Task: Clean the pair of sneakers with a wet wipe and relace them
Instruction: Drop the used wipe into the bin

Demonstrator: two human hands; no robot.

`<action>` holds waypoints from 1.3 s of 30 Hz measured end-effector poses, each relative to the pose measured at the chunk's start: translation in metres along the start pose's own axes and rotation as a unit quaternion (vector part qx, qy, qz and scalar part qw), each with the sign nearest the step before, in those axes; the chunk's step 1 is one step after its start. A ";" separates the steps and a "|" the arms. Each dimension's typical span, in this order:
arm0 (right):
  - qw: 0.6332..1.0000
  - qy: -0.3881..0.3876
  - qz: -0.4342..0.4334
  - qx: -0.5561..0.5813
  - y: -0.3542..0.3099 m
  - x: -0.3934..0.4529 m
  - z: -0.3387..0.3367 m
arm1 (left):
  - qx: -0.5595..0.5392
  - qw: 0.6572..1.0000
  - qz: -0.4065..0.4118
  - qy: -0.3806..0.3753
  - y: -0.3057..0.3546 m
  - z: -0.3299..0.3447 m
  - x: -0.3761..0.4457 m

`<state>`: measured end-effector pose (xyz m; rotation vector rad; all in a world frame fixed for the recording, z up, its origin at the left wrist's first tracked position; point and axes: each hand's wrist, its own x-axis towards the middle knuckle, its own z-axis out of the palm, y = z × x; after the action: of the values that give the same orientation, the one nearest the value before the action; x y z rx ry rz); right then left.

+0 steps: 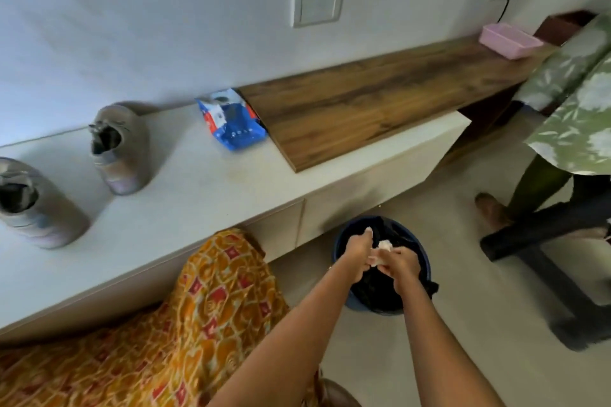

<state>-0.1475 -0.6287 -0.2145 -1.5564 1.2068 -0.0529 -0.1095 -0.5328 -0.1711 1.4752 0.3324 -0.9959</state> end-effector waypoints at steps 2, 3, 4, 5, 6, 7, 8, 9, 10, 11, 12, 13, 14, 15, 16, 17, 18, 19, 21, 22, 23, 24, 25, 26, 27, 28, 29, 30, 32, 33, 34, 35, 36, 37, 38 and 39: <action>1.000 0.026 0.017 0.006 0.018 0.010 0.001 | 0.001 1.000 -0.019 -0.008 -0.013 0.007 0.015; 0.998 0.048 0.026 0.000 0.027 0.017 0.002 | -0.001 1.000 -0.026 -0.013 -0.019 0.010 0.022; 0.997 0.073 0.037 -0.011 0.035 0.024 0.002 | -0.010 0.999 -0.039 -0.021 -0.024 0.013 0.031; 0.994 0.097 0.045 -0.020 0.041 0.029 0.003 | -0.018 0.998 -0.053 -0.035 -0.030 0.015 0.038; 0.991 0.120 0.050 -0.030 0.045 0.033 0.002 | -0.023 0.996 -0.064 -0.050 -0.035 0.018 0.043; 0.988 0.138 0.049 -0.043 0.051 0.039 0.000 | -0.022 0.995 -0.074 -0.065 -0.040 0.022 0.047; 0.987 0.143 0.050 -0.055 0.055 0.044 -0.001 | -0.014 0.994 -0.084 -0.076 -0.045 0.027 0.050; 0.987 0.140 0.051 -0.067 0.061 0.049 -0.002 | -0.008 0.992 -0.091 -0.082 -0.048 0.032 0.052; 0.987 0.127 0.056 -0.078 0.066 0.051 -0.001 | -0.008 0.992 -0.094 -0.083 -0.051 0.036 0.053; 0.988 0.112 0.060 -0.084 0.070 0.052 0.000 | -0.014 0.992 -0.093 -0.080 -0.050 0.038 0.052; 0.990 0.093 0.065 -0.081 0.072 0.051 0.001 | -0.021 0.993 -0.095 -0.072 -0.049 0.040 0.052; 0.993 0.073 0.066 -0.069 0.075 0.052 0.003 | -0.028 0.994 -0.095 -0.055 -0.046 0.040 0.053; 0.995 0.054 0.067 -0.054 0.076 0.050 0.005 | -0.036 0.995 -0.091 -0.035 -0.046 0.039 0.057; 0.997 0.037 0.062 -0.040 0.077 0.050 0.007 | -0.046 0.996 -0.080 -0.011 -0.045 0.036 0.061; 0.998 0.025 0.055 -0.033 0.076 0.048 0.010 | -0.058 0.996 -0.067 0.014 -0.046 0.034 0.065; 0.998 0.023 0.047 -0.030 0.077 0.049 0.012 | -0.072 0.995 -0.060 0.037 -0.048 0.031 0.068; 0.998 0.026 0.043 -0.028 0.076 0.049 0.015 | -0.086 0.993 -0.055 0.052 -0.052 0.028 0.073; 0.998 0.031 0.040 -0.024 0.077 0.051 0.017 | -0.101 0.991 -0.050 0.067 -0.054 0.025 0.074; 0.998 0.033 0.044 -0.018 0.079 0.052 0.021 | -0.142 0.985 -0.035 0.095 -0.057 0.018 0.073; 0.998 0.023 0.048 -0.024 0.079 0.051 0.022 | -0.158 0.981 -0.027 0.106 -0.058 0.014 0.072; 0.998 0.006 0.047 -0.032 0.082 0.052 0.023 | -0.170 0.979 -0.026 0.110 -0.060 0.011 0.072; 0.998 -0.015 0.049 -0.040 0.081 0.049 0.022 | -0.175 0.978 -0.028 0.109 -0.061 0.009 0.071; 0.997 -0.031 0.049 -0.045 0.081 0.048 0.023 | -0.178 0.978 -0.032 0.102 -0.061 0.007 0.069; 0.997 -0.038 0.047 -0.052 0.080 0.046 0.023 | -0.177 0.979 -0.034 0.093 -0.061 0.006 0.066; 0.997 -0.038 0.043 -0.054 0.080 0.045 0.023 | -0.175 0.980 -0.036 0.084 -0.060 0.006 0.062; 0.997 -0.036 0.040 -0.052 0.077 0.042 0.023 | -0.170 0.982 -0.037 0.078 -0.059 0.006 0.059; 0.998 -0.032 0.034 -0.044 0.074 0.040 0.023 | -0.167 0.983 -0.038 0.070 -0.057 0.005 0.054; 0.999 -0.027 0.032 -0.032 0.069 0.036 0.023 | -0.165 0.983 -0.041 0.064 -0.055 0.005 0.051; 1.000 -0.010 0.024 -0.016 0.059 0.030 0.023 | -0.169 0.983 -0.048 0.046 -0.050 0.005 0.045; 1.000 -0.001 0.015 -0.011 0.053 0.026 0.024 | -0.174 0.983 -0.049 0.037 -0.048 0.004 0.042; 1.000 0.005 0.002 -0.006 0.044 0.019 0.025 | -0.176 0.983 -0.046 0.033 -0.044 0.002 0.036; 1.000 0.009 -0.015 0.006 0.035 0.012 0.027 | -0.176 0.983 -0.040 0.033 -0.040 0.000 0.032; 0.999 0.007 -0.035 0.019 0.024 0.004 0.030 | -0.179 0.983 -0.026 0.037 -0.036 -0.001 0.028; 0.997 -0.003 -0.060 0.038 0.012 -0.008 0.036 | -0.192 0.980 -0.002 0.046 -0.030 -0.004 0.022; 0.995 -0.016 -0.087 0.054 0.000 -0.020 0.043 | -0.207 0.976 0.026 0.062 -0.024 -0.008 0.016; 0.991 -0.028 -0.116 0.061 -0.012 -0.032 0.052 | -0.223 0.970 0.052 0.087 -0.015 -0.015 0.009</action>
<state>-0.1240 -0.5707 -0.2083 -1.5723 0.9573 -0.2303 -0.1098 -0.5190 -0.1896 1.1555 0.5609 -0.6534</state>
